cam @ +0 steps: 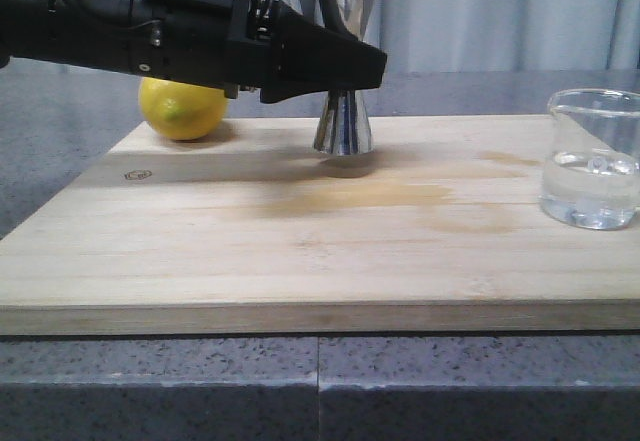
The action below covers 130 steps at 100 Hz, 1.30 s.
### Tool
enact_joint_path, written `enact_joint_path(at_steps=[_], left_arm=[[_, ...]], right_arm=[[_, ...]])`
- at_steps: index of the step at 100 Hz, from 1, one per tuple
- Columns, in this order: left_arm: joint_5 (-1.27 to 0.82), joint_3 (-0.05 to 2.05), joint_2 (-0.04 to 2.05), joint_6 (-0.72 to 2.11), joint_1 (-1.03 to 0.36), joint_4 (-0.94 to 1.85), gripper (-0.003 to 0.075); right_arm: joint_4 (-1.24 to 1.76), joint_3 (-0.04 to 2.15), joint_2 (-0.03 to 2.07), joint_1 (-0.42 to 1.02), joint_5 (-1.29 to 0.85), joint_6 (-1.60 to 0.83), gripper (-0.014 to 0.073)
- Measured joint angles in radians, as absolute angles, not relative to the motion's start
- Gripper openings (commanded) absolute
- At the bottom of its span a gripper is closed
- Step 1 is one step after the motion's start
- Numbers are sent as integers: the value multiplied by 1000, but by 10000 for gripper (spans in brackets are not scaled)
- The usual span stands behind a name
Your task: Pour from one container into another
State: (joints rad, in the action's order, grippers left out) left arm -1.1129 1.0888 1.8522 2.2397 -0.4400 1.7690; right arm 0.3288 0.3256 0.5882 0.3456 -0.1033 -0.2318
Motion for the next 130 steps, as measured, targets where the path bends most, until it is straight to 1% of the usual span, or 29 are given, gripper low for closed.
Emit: enact_joint_path(at_steps=[32, 47, 68, 100, 130], left_arm=[[-1113, 1089, 1853, 2240, -440, 1769, 134], [-1113, 1089, 1853, 2240, -440, 1769, 134], [-1113, 1089, 1853, 2240, -440, 1769, 134], [-1113, 1089, 1853, 2240, -440, 1769, 134], [-1113, 1089, 1853, 2240, -440, 1769, 134]], right_arm=[[313, 180, 588, 523, 150, -232, 521], [310, 137, 588, 538, 233, -232, 521], [310, 131, 605, 539, 262, -232, 521], [248, 130, 784, 539, 359, -232, 521], [240, 130, 992, 539, 549, -225, 521]])
